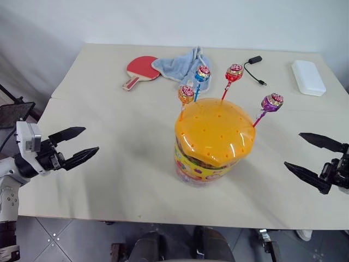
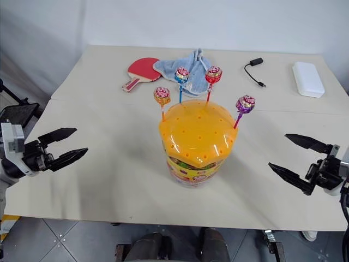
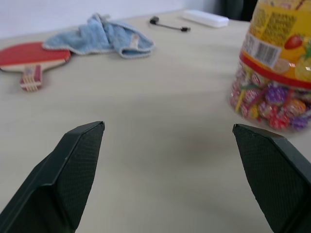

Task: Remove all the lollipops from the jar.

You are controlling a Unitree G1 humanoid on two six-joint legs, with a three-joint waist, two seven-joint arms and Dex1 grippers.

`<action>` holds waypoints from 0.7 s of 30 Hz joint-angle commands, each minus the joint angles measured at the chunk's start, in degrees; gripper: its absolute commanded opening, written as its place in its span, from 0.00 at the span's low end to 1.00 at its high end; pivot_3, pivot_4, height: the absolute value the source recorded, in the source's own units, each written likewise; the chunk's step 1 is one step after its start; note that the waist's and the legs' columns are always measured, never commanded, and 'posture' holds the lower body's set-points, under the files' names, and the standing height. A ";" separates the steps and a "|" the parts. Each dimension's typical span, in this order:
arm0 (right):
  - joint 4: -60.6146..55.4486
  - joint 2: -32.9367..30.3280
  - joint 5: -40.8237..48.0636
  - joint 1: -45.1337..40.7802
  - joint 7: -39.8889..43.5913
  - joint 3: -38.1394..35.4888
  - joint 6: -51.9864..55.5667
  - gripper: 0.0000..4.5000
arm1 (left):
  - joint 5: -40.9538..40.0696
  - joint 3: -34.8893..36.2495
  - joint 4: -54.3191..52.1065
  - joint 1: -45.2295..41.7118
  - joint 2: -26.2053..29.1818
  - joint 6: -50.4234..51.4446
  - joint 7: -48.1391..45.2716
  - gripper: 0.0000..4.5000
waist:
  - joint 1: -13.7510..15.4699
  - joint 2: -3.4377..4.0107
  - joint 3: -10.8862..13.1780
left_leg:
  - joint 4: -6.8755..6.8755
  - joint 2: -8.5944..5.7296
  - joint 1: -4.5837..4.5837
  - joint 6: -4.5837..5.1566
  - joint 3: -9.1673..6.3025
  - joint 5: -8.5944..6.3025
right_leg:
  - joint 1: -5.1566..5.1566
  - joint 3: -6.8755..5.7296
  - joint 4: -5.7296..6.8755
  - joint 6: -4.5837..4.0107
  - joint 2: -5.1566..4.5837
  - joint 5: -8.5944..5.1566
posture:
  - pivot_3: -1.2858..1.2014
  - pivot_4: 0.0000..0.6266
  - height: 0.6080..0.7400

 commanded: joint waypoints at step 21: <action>-18.11 2.24 16.21 1.30 -11.55 -9.17 14.25 1.00 | -20.56 -14.23 -16.67 -26.71 -8.36 24.55 4.06 1.00 | 1.00 0.02 0.01 | 0.09 -0.14 0.04 0.07 -0.05 0.05 | 0.16 -0.01 0.02 0.07 0.21 0.04 | 0.52 0.24 1.00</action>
